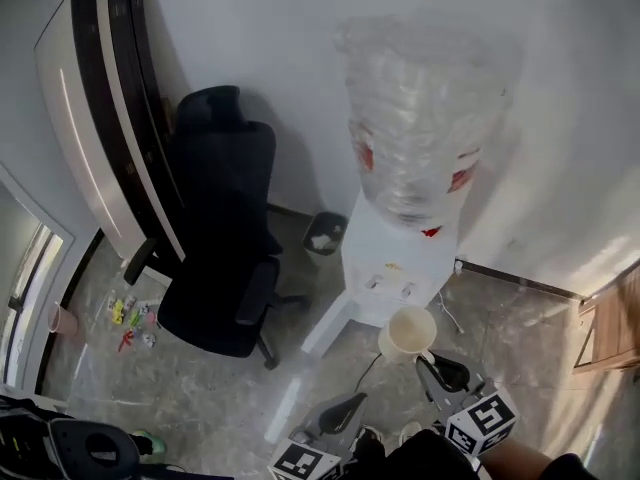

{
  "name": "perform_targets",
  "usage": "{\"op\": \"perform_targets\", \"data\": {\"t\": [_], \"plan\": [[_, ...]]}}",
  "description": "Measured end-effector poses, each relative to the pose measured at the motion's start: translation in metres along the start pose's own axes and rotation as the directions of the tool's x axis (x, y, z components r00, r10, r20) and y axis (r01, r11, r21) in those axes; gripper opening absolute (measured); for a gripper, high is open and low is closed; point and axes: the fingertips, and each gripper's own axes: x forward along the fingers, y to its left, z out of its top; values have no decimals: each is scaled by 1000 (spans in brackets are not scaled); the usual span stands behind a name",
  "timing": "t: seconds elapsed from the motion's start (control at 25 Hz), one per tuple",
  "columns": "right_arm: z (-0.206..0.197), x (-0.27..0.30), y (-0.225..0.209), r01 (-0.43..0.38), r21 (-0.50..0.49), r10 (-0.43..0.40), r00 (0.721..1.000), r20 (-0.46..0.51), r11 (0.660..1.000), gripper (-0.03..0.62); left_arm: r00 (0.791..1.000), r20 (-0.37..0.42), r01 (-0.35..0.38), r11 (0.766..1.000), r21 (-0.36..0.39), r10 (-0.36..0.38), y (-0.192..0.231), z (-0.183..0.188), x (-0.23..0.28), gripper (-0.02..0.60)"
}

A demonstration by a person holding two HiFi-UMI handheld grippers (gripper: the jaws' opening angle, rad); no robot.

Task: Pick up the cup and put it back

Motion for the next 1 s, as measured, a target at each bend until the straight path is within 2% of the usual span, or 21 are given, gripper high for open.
{"op": "perform_targets", "data": {"t": [0.24,0.4,0.56,0.8,1.0], "plan": [[15,-77,14,6,-29,-4,998,66,1000,49,999,0,38,998,42,-38,-56,-2,-11,3],[2,-137,25,-5,-12,5,998,67,1000,49,998,-4,66,997,49,-66,-110,-16,-17,3],[-7,-189,35,-11,7,10,996,85,1000,49,998,17,55,996,71,-57,-149,-20,-28,3],[-15,-216,43,-18,5,18,996,91,1000,49,997,69,36,990,135,-46,-178,-13,-42,3],[-9,-216,62,-9,12,8,994,107,1000,49,993,83,65,983,170,-80,-183,-2,-55,3]]}}
